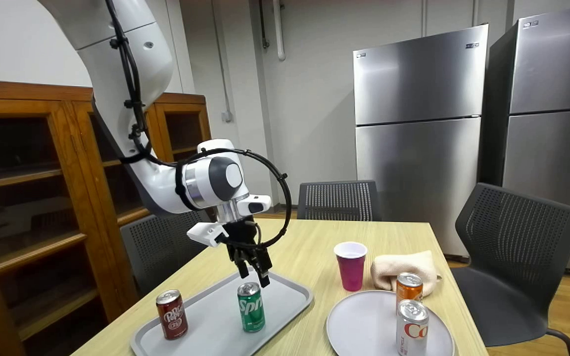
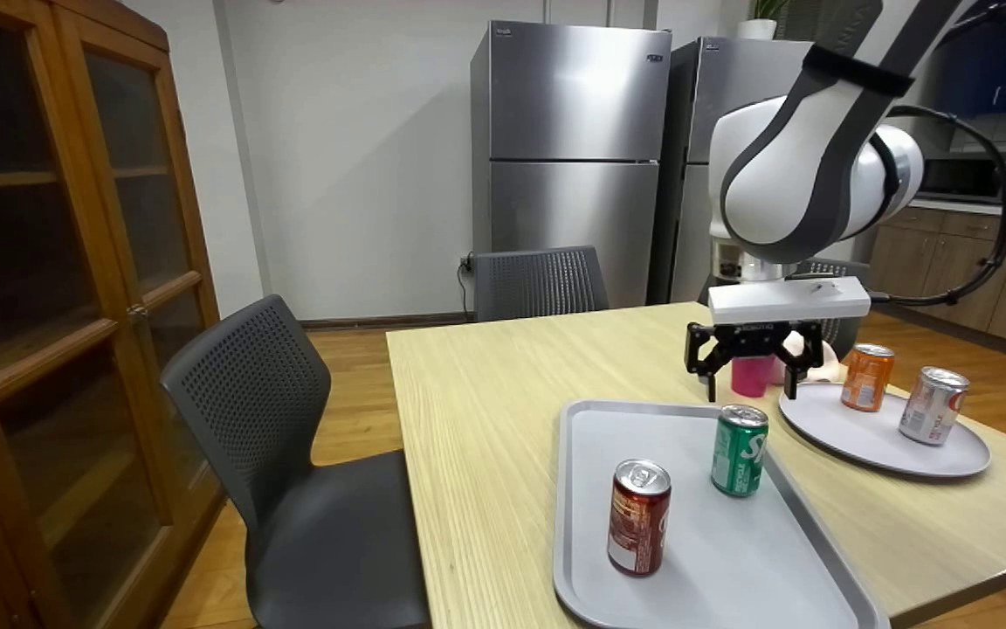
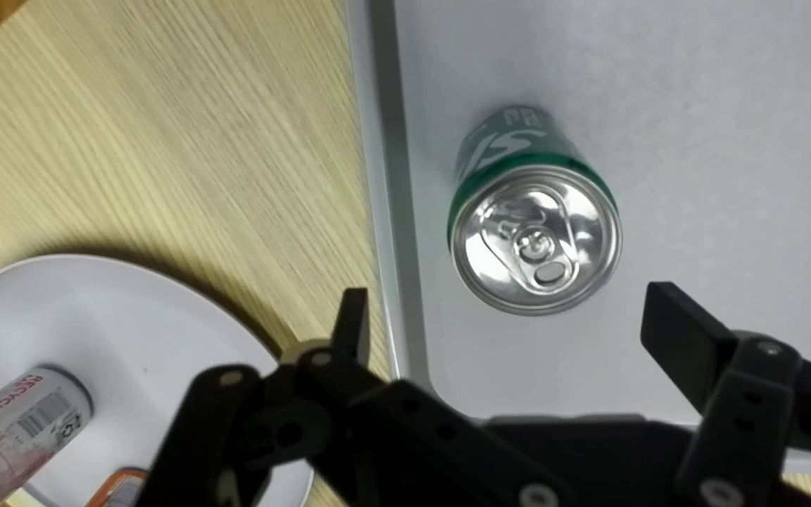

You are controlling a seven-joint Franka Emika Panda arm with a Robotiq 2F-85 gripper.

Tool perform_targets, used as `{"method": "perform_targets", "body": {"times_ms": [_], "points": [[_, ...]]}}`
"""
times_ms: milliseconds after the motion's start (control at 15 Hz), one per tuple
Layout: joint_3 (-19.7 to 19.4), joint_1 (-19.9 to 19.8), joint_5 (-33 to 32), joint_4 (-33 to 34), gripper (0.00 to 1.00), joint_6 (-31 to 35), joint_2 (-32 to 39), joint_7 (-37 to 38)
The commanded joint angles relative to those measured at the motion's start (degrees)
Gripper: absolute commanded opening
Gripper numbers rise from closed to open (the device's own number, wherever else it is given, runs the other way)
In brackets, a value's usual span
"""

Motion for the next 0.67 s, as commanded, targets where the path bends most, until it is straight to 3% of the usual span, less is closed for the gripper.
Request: {"method": "perform_targets", "body": {"times_ms": [0,600], "points": [[0.3,-0.1,1.1,0.6,1.0,-2.2,-0.2,-1.5],[0.5,0.8,1.0,1.1,1.0,-3.1,1.6,-0.7]]}}
